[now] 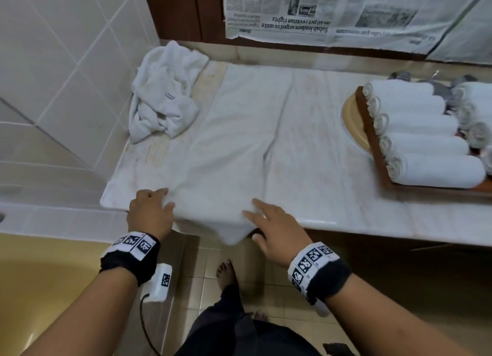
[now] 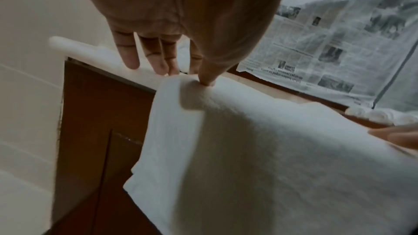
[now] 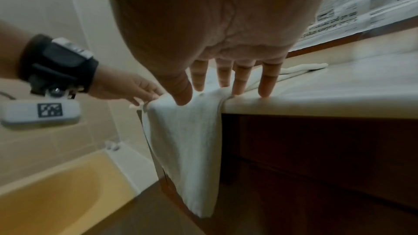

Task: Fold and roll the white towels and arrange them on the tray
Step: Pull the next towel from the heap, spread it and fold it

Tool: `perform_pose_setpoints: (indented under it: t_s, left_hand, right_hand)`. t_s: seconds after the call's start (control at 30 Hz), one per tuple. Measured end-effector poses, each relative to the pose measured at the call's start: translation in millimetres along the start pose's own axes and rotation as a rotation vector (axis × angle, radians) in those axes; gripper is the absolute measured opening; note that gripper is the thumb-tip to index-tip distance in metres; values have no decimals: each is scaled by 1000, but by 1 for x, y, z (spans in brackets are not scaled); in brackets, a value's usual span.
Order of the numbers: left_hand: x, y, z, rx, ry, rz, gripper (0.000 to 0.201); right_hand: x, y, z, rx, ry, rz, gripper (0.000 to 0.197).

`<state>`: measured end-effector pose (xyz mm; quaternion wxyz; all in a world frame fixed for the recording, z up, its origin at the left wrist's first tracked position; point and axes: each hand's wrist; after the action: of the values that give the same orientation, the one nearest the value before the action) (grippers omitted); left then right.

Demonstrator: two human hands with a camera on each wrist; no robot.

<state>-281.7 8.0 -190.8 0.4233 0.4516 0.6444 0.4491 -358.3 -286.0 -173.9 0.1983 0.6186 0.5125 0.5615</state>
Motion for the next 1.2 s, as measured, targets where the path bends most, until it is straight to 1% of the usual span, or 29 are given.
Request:
perform_pose_setpoints:
  t_s: [0.03,0.07,0.17,0.23,0.33,0.4,0.47,0.5,0.53,0.57,0.6,0.63,0.67,0.7,0.73,0.77,0.8,0.83,0.87,0.9,0.93,0.97,1.0,1.03,1.07,1.1,1.13,1.17,1.2]
  left_hand:
    - [-1,0,-2,7,-8,3,43]
    - [-4,0,-3,14,-12,-5,43]
    - [-17,-5,-12,31,-39,-102,39]
    - [-27,-10,-20,34,-34,-176,38]
    - [-43,-18,-38,21,74,-303,37]
    - [-56,-26,-48,24,181,-446,44]
    - [-68,-32,-57,39,310,-638,50]
    - [-72,-37,-60,32,347,-734,49]
    - [-72,-45,-61,57,362,-815,48]
    - [-72,-51,-62,93,359,-870,50]
    - [-69,-60,-62,136,343,-908,56]
    - [-67,-64,-62,184,326,-923,67]
    - [-65,-66,-62,220,316,-914,81]
    - [-60,-69,-60,244,322,-877,97]
    - [-56,-70,-58,282,325,-867,104]
    - [-55,-67,-59,309,308,-891,95]
    - [-52,-70,-57,335,264,-928,72]
    - [-51,-67,-58,348,207,-950,47]
    - [-51,-66,-57,337,167,-949,29]
    - [-52,-61,-59,318,137,-946,18]
    - [-53,-57,-61,270,107,-968,10]
    - [-54,-50,-63,201,84,-1019,7]
    - [-55,-43,-66,123,50,-1100,8]
    - [-55,-35,-67,47,28,-1172,11]
    - [-54,-31,-68,-8,20,-1205,15]
    - [-52,-28,-69,-23,6,-1197,23]
    - [-49,-27,-70,17,-10,-1151,34]
    - [-44,-31,-70,121,-16,-1054,46]
    - [-37,-36,-71,269,-17,-909,54]
  right_hand:
    - [0,-4,-3,32,10,-44,60]
    - [1,-5,-5,32,-11,-76,60]
    - [-5,0,-8,-64,-138,-105,53]
    - [-13,7,-12,-103,-225,-133,47]
    - [-28,15,-21,-151,-327,-143,41]
    - [-33,16,-27,-155,-383,-116,39]
    - [-33,16,-33,-175,-442,-39,33]
    - [-33,15,-36,-207,-472,23,27]
    - [-32,14,-39,-239,-514,105,20]
    - [-31,12,-42,-259,-563,191,17]
    - [-33,8,-43,-246,-611,270,21]
    - [-36,4,-43,-230,-655,367,26]
    - [-41,-2,-42,-210,-706,455,26]
    - [-45,-7,-41,-195,-753,571,21]
    - [-47,-11,-40,-188,-808,700,35]
    - [-50,-15,-38,-196,-846,828,60]
    - [-52,-17,-36,-179,-857,946,72]
    - [-54,-19,-34,-167,-824,1012,68]
    - [-54,-18,-33,-131,-751,1015,56]
    - [-50,-15,-34,-106,-666,989,41]
    - [-47,-12,-35,-131,-586,968,27]
    - [-43,-9,-37,-212,-510,993,17]
    - [-40,-6,-40,-313,-437,1044,11]
    - [-38,-4,-42,-416,-380,1107,10]
    - [-37,-3,-44,-504,-351,1161,14]
    - [-40,-3,-44,-542,-357,1182,19]
    - [-45,-5,-44,-520,-399,1175,23]
    - [-50,-8,-46,-424,-465,1122,25]
    - [-54,-12,-48,-264,-519,1022,26]
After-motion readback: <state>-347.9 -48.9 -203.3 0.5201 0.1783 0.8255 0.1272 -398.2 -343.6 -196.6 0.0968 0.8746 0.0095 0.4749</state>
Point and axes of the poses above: each hand's wrist, its own z-axis towards the middle knuckle, its own y-axis out of the back of the hand, x = y × z, and after that the axes turned 9 degrees about z, right-handed
